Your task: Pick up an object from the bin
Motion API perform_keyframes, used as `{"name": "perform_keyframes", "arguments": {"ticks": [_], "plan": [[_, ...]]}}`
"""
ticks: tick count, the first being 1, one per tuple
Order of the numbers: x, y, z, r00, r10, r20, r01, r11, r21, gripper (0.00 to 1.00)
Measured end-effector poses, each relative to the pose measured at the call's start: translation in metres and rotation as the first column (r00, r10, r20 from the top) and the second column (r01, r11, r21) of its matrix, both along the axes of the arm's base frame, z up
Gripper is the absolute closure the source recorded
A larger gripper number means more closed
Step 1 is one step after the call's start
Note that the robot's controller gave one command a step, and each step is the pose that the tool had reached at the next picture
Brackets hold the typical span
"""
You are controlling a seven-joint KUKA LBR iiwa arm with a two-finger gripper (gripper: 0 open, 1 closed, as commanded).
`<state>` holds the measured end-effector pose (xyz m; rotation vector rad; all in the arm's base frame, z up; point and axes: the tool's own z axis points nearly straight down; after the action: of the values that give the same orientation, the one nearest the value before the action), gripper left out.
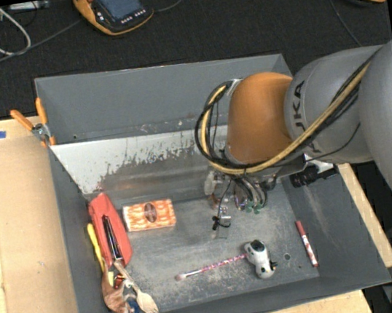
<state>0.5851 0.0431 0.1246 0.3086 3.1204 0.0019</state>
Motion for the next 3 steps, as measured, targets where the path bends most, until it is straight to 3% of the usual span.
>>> {"name": "perform_keyframes", "arguments": {"ticks": [1, 2, 3], "plan": [[-0.015, -0.016, 0.024, 1.0, 0.024, -0.008, -0.024, 1.0, 0.003, 0.0], [-0.039, -0.019, 0.078, 1.0, 0.0, 0.002, 0.0, 1.0, 0.005, 0.0], [-0.102, -0.05, 0.041, 1.0, -0.006, -0.014, 0.006, 1.0, 0.001, 0.0]]}}
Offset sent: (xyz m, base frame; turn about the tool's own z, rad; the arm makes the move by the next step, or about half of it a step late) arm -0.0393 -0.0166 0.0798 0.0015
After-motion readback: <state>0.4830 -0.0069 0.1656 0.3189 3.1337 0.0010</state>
